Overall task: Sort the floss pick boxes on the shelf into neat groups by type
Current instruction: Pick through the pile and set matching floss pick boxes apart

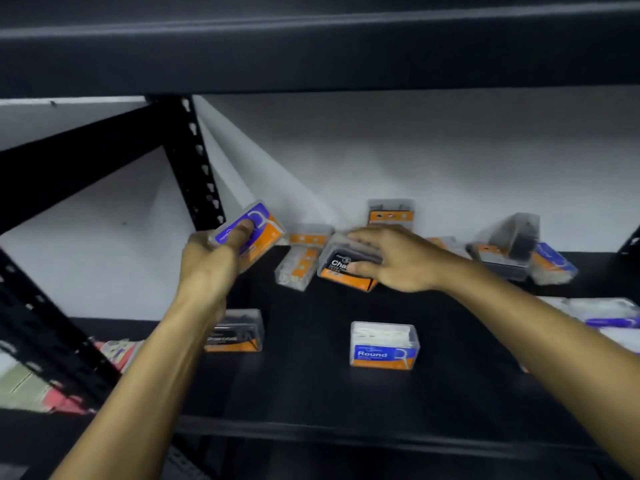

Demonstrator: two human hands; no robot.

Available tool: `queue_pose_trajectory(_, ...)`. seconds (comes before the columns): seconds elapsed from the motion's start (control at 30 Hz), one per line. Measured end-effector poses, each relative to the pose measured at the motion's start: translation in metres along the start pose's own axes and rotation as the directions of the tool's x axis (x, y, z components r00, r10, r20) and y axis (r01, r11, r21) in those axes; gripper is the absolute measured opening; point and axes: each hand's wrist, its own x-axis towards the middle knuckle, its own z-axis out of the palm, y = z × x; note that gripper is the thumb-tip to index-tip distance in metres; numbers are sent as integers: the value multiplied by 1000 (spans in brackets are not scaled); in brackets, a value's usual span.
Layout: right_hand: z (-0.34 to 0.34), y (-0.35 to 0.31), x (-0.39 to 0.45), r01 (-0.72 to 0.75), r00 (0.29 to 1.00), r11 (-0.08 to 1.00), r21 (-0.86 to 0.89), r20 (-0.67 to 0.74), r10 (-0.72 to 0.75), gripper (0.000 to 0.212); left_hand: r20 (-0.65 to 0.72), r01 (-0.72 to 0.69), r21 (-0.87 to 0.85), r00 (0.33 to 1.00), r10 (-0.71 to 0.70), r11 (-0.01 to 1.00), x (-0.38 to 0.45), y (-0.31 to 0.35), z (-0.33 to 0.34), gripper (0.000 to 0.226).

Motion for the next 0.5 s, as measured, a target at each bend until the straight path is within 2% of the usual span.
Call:
queue_pose_trajectory(0.07, 10, -20, 5, 47, 998, 998, -50, 35, -45, 57, -41, -56, 67, 997, 59, 996, 0, -8, -14, 58)
queue_pose_trajectory(0.23, 33, -53, 12, 84, 982, 989, -122, 178, -62, 44, -55, -89, 117, 994, 96, 989, -3, -19, -37, 33)
queue_pose_trajectory(0.5, 65, -76, 17, 95, 957, 973, -209, 290, -31, 40, -129, -119, 65, 984, 127, 991, -8, -27, -52, 34)
